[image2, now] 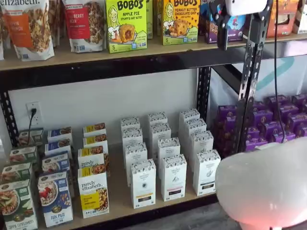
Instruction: Pick up the white box with a green strip in the middle, on the bottom shelf, the sixth box from the left
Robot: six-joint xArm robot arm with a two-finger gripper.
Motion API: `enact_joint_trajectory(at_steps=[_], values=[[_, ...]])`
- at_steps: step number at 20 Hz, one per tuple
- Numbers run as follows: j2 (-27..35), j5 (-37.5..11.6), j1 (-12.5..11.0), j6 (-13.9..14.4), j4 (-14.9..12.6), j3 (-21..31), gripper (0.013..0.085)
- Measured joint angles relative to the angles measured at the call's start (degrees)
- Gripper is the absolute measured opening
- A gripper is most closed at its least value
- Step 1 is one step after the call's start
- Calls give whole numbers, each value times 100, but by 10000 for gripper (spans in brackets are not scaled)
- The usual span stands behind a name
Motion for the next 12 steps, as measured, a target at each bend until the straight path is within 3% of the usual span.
enact_joint_trajectory(at_steps=[5, 7, 12], values=[[-204, -525, -231, -242, -133, 563, 850], [-330, -898, -485, -446, -87, 923, 850], [-497, -1708, -863, -762, -39, 1743, 850]])
